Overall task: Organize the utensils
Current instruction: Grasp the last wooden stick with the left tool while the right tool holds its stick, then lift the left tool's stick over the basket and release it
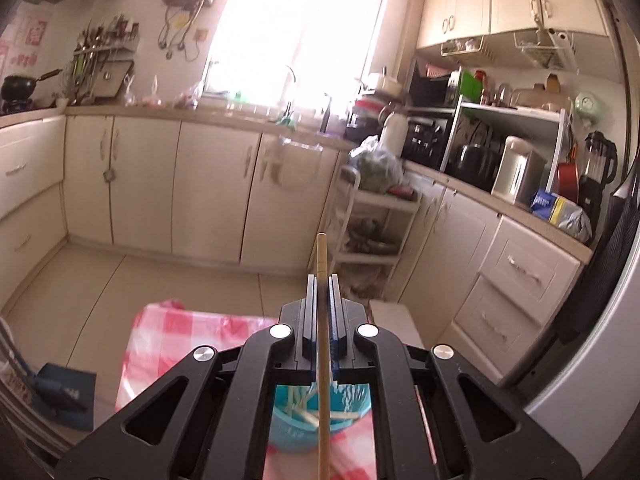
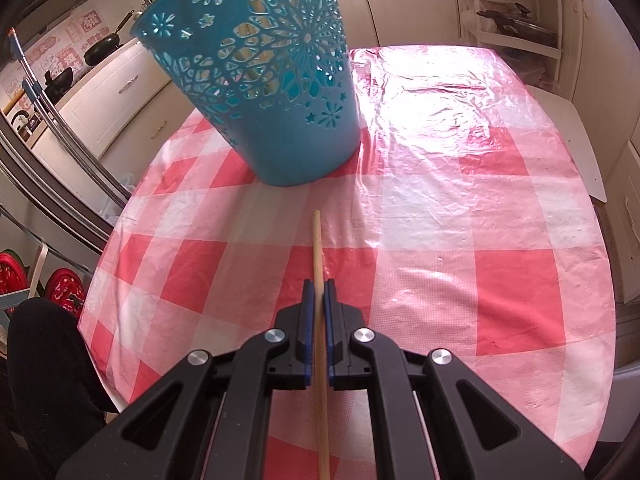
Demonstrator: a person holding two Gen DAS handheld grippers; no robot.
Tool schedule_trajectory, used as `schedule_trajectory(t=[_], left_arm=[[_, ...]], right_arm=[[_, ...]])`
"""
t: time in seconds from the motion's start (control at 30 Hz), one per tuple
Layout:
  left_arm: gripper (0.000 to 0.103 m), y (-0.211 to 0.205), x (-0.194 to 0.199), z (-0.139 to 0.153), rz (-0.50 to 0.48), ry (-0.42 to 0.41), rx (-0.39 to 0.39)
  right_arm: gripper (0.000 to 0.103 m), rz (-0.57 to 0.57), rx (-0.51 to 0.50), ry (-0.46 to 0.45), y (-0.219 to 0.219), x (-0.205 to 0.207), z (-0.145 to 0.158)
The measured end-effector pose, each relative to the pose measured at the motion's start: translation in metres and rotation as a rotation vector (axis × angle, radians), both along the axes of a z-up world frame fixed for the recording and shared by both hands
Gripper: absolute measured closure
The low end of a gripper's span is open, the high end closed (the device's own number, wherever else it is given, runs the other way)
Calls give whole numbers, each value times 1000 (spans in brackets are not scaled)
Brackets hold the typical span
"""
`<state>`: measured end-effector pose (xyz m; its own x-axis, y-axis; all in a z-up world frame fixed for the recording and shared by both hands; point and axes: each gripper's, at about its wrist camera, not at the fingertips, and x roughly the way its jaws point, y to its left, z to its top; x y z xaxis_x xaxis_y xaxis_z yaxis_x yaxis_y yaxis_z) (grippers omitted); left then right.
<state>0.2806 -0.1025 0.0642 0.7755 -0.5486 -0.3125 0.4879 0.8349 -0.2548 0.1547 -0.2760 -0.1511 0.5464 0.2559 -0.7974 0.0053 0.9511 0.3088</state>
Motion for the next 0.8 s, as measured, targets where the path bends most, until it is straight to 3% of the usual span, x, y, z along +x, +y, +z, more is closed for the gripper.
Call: schedule_trajectory(t=[0.17,0.27,0.6,0.8], left_arm=[[98,-29,36,6,52,-101,-47],[98,-45,52,-5,84,-112,-40],[98,-52,74,-57,119,-41,-19],[97,-50,66,-72,85,10,49]], right_arm=[[97,3,10,-4,-2,1,-1],[97,3,15,-6,-3,2,-1],[97,7,25,-12,-3,4,-2],[97,16,16,-19,-2,4,-2]])
